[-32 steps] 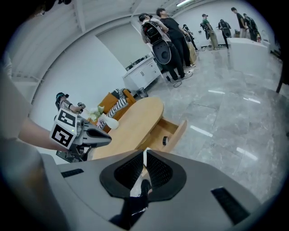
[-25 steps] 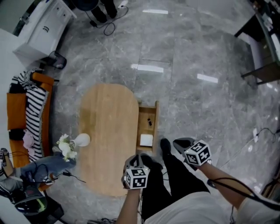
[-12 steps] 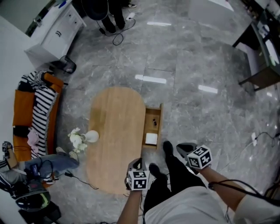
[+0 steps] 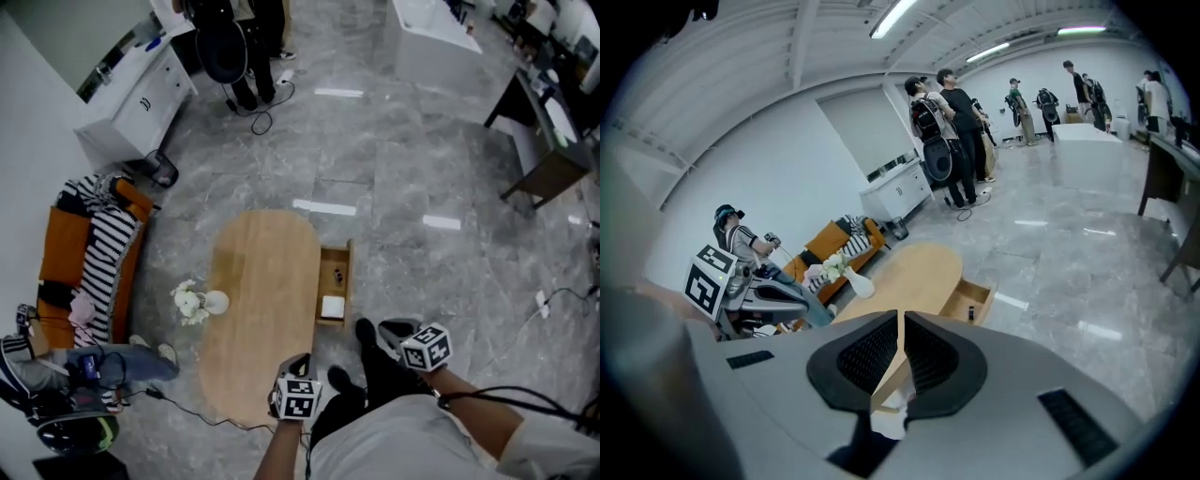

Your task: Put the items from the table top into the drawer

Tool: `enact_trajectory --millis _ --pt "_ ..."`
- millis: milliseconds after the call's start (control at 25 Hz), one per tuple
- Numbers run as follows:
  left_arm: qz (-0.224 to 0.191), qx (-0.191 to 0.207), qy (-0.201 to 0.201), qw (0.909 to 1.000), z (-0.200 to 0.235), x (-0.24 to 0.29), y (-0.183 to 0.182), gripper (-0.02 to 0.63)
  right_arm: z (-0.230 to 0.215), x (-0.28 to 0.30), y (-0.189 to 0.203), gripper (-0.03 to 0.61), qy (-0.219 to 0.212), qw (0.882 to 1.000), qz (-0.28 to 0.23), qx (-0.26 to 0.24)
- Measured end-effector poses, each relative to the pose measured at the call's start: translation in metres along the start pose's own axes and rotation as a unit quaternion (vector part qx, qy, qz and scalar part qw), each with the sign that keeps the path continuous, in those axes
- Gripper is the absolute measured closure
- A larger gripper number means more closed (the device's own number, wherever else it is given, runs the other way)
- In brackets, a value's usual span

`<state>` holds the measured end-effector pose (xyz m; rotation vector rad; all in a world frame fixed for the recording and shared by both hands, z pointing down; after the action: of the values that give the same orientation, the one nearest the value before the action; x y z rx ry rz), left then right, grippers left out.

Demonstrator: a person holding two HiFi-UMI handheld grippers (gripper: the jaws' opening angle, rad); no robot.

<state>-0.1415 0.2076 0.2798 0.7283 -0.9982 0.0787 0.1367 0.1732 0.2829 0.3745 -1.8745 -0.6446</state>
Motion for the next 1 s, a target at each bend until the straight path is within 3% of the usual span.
enact_trajectory --millis 360,520,680,1000 --pt "-0.032 0.02 0.005 0.9993 -0.001 -0.05 0.011 0.612 0.037 -0.039 0.018 0.532 0.018 1.0 -0.024 0.001" --pt "-0.059 0.009 0.02 0.998 -0.007 -0.069 0.011 0.612 0.051 -0.059 0.022 0.532 0.021 0.999 -0.037 0.005" --pt "-0.09 0.015 0.035 0.9952 -0.013 -0.085 0.002 0.612 0.055 -0.074 0.017 0.532 0.015 0.998 -0.061 0.012" --pt "-0.11 0.005 0.025 0.9936 -0.03 -0.092 0.0 0.612 0.043 -0.089 0.006 0.534 -0.007 0.997 -0.077 -0.008"
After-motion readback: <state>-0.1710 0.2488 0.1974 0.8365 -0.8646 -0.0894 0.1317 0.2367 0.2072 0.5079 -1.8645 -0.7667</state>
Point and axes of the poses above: the fingertips, and each gripper's own axes: x forward along the fingers, z to its left, y out of its underside, the point moved 9 cm from there along -x, backward along the fingers, and after that the axes turned 14 degrees about y, right-handed, at the moved point
